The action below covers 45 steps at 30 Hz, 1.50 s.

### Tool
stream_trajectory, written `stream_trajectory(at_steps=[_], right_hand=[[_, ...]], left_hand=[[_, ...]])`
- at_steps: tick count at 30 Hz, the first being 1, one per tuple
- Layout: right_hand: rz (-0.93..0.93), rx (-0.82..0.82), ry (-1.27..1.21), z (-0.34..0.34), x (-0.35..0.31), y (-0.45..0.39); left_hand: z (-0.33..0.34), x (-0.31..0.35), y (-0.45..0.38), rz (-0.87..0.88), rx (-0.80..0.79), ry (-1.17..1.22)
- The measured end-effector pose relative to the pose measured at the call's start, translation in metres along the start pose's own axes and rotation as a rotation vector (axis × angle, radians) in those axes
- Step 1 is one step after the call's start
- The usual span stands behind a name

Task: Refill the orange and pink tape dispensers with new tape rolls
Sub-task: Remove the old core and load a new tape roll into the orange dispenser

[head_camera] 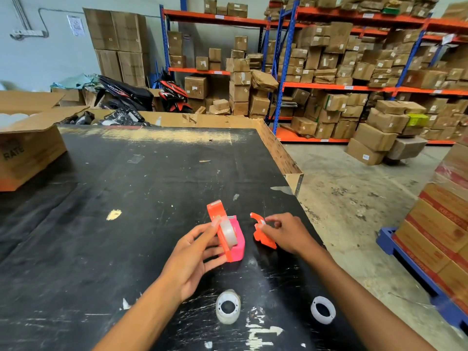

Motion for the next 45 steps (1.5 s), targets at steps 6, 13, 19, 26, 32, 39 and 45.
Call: stream_trajectory(at_steps=[6,13,19,26,32,39,45], right_hand=[[0.033,0.031,0.139,0.021,0.008,-0.006],[0.029,-0.346,-0.766,0.022,-0.029,0.056],[-0.055,-0.454,-0.994,0.023,-0.055,0.108],[-0.074,-0.319,-0.954,0.012,-0.053,0.120],[-0.140,-0.238,-0.920,0.007,-0.060,0.131],[-0.178,-0.188,-0.915,0.004,-0.070,0.137],[-0.234,-0.161,-0.902,-0.003,-0.080,0.139]], left_hand=[[-0.003,0.002,0.008,0.003,0.018,-0.030],[-0.007,0.008,0.017,-0.007,-0.005,-0.020],[0.004,0.010,0.024,-0.016,-0.057,-0.010],[0.012,0.018,0.034,0.037,-0.097,-0.029],[0.010,0.033,0.040,0.135,-0.054,-0.049],[0.014,0.045,0.045,0.230,-0.035,-0.046],[0.019,0.057,0.047,0.303,-0.113,-0.085]])
Point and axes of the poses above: each hand's wrist, its own y-axis away from the middle knuckle, its own z-axis out of the palm, x = y × z, the point moved 10 cm from there along -y, towards the middle knuckle, and after that the axes turned 10 degrees about z, right-handed, at the moved point
